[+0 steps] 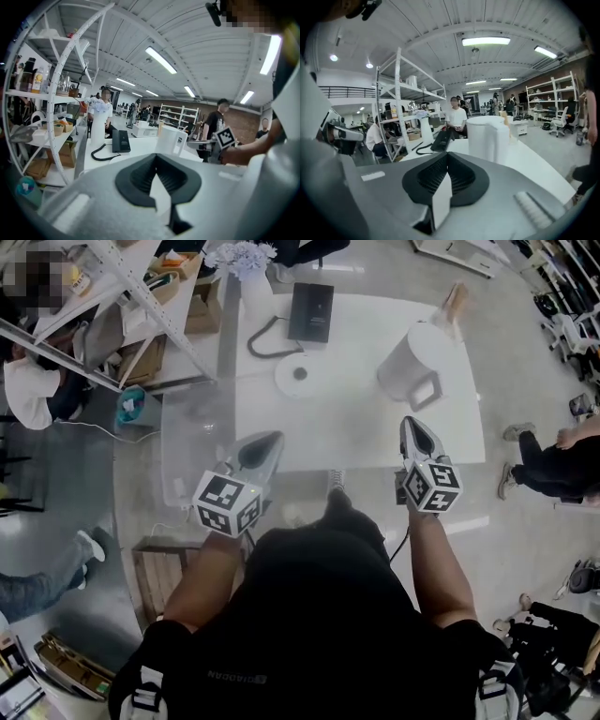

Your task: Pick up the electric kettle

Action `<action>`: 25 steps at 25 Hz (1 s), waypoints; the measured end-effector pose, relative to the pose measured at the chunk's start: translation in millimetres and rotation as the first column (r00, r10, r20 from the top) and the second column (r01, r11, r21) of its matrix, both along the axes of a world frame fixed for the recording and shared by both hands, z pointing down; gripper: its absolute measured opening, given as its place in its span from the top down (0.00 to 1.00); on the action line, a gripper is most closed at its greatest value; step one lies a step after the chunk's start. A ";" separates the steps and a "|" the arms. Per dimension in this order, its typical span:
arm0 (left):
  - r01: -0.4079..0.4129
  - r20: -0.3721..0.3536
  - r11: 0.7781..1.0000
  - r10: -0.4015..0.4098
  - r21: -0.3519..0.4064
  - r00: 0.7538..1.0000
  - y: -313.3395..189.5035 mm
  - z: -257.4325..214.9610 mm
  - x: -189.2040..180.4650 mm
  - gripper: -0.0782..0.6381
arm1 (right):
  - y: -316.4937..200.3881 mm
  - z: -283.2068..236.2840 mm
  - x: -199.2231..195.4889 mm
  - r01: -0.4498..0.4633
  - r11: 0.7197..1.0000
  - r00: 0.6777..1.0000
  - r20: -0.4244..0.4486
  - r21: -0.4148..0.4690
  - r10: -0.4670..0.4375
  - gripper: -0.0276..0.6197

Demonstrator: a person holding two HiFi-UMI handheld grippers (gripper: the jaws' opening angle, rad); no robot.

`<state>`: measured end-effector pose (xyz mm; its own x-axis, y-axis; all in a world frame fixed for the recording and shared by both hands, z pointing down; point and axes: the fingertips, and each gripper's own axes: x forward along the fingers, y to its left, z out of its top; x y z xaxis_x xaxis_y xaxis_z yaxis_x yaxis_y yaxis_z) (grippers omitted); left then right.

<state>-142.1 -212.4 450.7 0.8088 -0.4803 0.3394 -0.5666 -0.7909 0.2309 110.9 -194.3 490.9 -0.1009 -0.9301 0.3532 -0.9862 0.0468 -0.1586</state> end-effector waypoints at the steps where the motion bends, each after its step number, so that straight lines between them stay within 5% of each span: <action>1: 0.001 -0.001 1.000 -0.001 0.000 1.000 1.5 -0.2 -0.9 0.89 | -0.3 -2.9 -14.2 0.034 0.999 0.999 0.015 0.004 -0.034 0.95; 10: 0.004 -0.014 1.000 -0.004 0.007 1.000 14.4 -2.7 -13.6 0.89 | 10.2 -26.9 -104.0 0.257 0.965 0.965 0.033 0.050 -0.259 0.95; 25: 0.040 -0.019 0.998 -0.039 0.039 0.999 39.2 -16.7 -14.3 0.89 | 32.4 -42.8 -120.4 0.337 0.939 0.939 0.042 0.070 -0.341 0.95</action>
